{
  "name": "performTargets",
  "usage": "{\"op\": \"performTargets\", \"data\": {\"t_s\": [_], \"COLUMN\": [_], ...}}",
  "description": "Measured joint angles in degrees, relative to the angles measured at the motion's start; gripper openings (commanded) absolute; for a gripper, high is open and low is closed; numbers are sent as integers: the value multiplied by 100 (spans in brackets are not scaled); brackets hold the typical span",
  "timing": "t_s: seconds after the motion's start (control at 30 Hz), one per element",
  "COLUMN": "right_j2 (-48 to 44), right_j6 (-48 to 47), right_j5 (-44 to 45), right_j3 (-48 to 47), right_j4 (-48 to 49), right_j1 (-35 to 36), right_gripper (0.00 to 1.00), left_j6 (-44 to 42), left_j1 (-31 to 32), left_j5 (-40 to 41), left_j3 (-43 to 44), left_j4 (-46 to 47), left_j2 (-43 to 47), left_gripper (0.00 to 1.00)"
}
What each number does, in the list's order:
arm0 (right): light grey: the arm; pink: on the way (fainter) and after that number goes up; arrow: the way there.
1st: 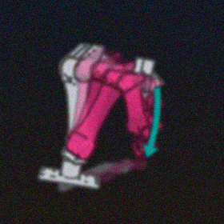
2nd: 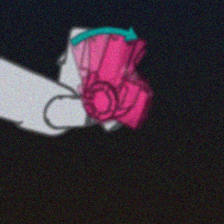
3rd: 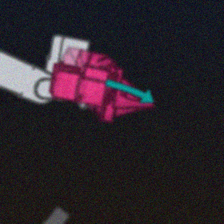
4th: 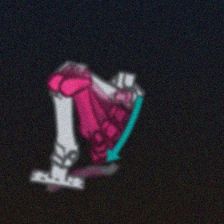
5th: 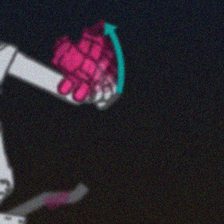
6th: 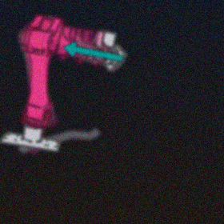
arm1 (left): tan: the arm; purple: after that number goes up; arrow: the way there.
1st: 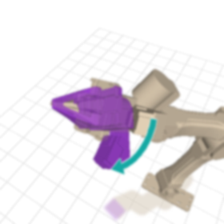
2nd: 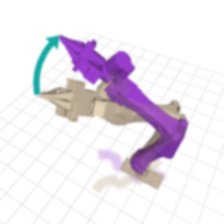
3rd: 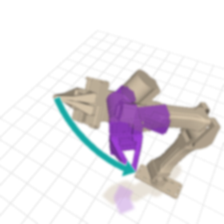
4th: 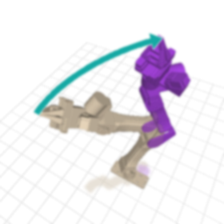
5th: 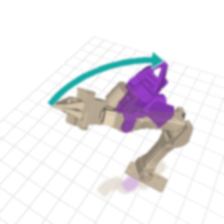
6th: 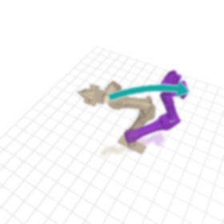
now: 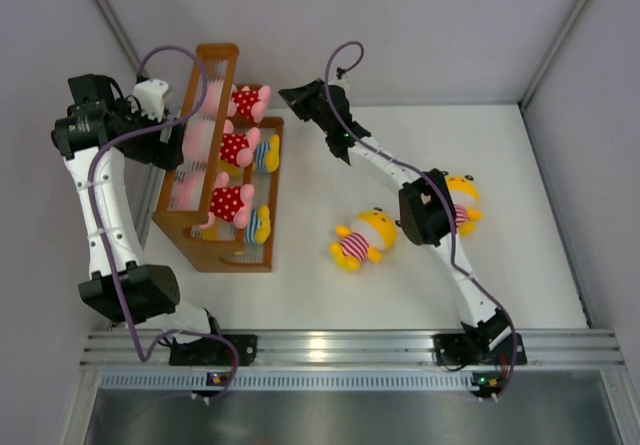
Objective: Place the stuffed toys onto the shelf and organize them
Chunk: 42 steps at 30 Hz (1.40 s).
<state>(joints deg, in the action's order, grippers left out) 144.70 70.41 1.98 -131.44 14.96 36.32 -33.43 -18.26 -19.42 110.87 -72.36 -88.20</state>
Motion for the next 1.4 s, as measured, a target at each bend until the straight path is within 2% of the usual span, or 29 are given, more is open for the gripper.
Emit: {"op": "performTargets", "data": {"t_s": [0.2,0.33,0.93,1.0,1.1,1.13,1.23,1.4], "right_j2": [474,927,1248,1248,1244,1226,898,-245], "right_j6": [459,638,669,647,573,518,240,-494], "right_j5": [81,105,186,179,138,131,70,52], "right_j3": [-85,-704,-1314,-1314,-1296,-1272,-686,627], "right_j4": [-13,-7,225,219,223,216,114,-592], "right_j1": [7,76,557,568,549,531,431,229], "right_gripper": [0,0,0,5,20,30,50,64], "left_j6": [0,0,0,0,0,0,0,0], "left_j1": [0,0,0,0,0,0,0,0], "left_j5": [0,-2,-13,-15,-13,-7,0,26], "left_j3": [0,0,0,0,0,-4,-39,-70], "left_j4": [0,0,0,0,0,2,26,37], "left_j2": [0,0,0,0,7,11,37,79], "left_gripper": [98,98,98,98,98,98,98,98]}}
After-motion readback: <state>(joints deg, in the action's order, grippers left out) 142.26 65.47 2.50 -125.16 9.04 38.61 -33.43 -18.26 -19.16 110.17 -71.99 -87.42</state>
